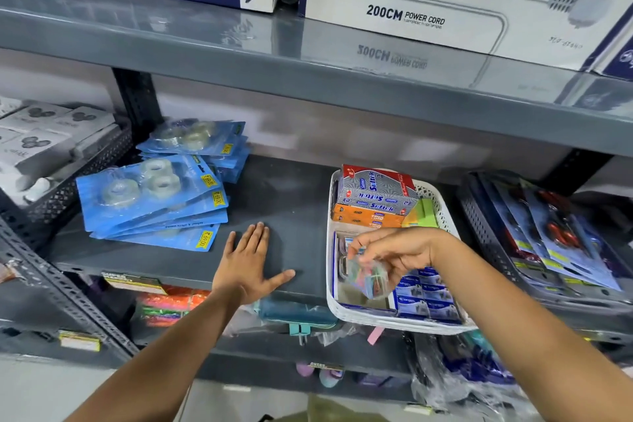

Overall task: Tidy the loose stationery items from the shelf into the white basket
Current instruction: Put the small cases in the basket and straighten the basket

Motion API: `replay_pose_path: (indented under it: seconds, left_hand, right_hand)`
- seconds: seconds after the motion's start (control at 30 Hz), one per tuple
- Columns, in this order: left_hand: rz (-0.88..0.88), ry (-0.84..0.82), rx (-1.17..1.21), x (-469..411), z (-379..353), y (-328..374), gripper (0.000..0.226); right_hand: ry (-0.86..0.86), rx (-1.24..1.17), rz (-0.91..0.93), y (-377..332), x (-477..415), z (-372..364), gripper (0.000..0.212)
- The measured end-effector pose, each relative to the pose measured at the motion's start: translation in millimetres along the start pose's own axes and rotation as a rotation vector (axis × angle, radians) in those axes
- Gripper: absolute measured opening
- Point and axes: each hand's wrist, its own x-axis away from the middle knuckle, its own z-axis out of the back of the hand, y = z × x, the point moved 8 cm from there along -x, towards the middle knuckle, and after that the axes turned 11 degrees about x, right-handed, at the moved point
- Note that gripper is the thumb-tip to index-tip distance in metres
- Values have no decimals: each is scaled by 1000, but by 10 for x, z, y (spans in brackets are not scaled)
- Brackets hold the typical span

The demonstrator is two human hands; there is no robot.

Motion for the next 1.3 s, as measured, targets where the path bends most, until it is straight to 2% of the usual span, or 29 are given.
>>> replay_pose_path:
  seconds: [0.07,0.17,0.23,0.37,0.6,0.87,1.03,1.1,1.2,1.3]
  left_hand:
    - [-2,0,-2,0,3,-1,127]
    - [-4,1,2,6,2,0,127]
    - [-3,-5,1,7,-3,0,127]
    - [-1,-10,-1,1,-10,-4,126]
    - [3,-17,-15,-1,-18,-14,121]
    - [3,-11,-19,-8,-9,-13,125]
    - [10,-23,-25,-7,-11,-12,127]
    - [14,-25,-30,-8,-9,-10,127]
    - [16,-28,-39,-3,-3,-4,127]
    - [18,-30,-33,-1,4,1,128]
  right_hand:
    - [56,-52,-94,155,-13,7,9]
    - [216,-58,-231,381,-55,69,32]
    - [362,33,-292,502,-84,135,44]
    - [552,273,-346,539,-58,197,33]
    - [564,506,-329,454,-32,245,36]
    - [411,676,-70,374,-25,174,31]
    - [443,745,56,312,-7,111,19]
    - [490,776,64,303,30,161,15]
    - [467,810,47,272,70,156,20]
    - [512,945,8,244,42,94,20]
